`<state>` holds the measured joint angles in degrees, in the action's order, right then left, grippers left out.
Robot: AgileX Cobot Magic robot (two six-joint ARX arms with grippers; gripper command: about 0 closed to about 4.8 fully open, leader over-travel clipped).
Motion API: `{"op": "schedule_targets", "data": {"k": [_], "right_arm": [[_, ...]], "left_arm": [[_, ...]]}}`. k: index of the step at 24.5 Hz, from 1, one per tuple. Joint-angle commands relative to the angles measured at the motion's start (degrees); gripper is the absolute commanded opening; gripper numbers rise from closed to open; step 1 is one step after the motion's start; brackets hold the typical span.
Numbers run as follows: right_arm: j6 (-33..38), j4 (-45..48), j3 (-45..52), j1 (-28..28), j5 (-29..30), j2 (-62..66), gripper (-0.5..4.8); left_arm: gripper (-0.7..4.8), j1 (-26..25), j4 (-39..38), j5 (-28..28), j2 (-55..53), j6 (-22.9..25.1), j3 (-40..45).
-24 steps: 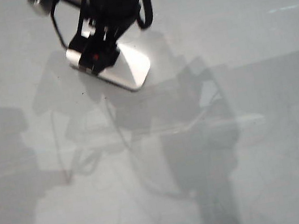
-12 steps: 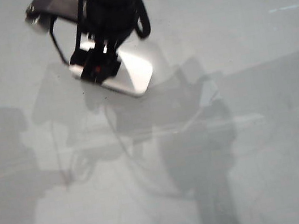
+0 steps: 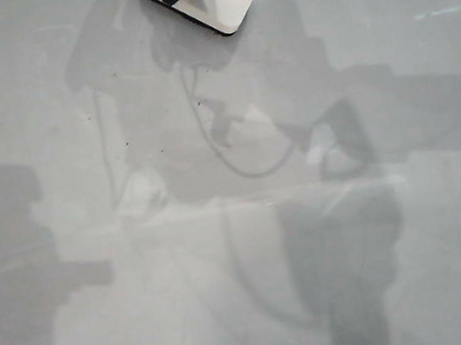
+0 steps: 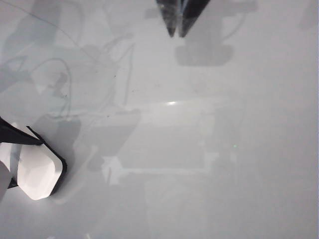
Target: Grab the whiteboard eraser that is attached to the surface of the whiteboard and use it to clean the writing on the whiteboard.
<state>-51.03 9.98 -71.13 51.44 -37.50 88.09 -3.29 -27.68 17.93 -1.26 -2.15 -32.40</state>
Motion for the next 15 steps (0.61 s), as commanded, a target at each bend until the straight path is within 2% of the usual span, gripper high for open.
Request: {"op": "schedule_targets", "data": {"k": [1, 10, 15], "right_arm": [[0.1, 0.3, -0.3, 0.3, 1.1, 1.4, 1.75], [1.8, 0.0, -0.3, 3.3, 1.3, 10.4, 1.74], [1.8, -2.2, -0.3, 5.5, -2.8, 11.8, 1.74]], "left_arm": [[-0.05, 0.0, 0.7, 0.1, -0.1, 0.2, -0.3], [-0.05, 0.0, 0.7, 0.1, -0.1, 0.2, -0.4], [-0.05, 0.0, 0.7, 0.1, -0.1, 0.2, -0.4]]}}
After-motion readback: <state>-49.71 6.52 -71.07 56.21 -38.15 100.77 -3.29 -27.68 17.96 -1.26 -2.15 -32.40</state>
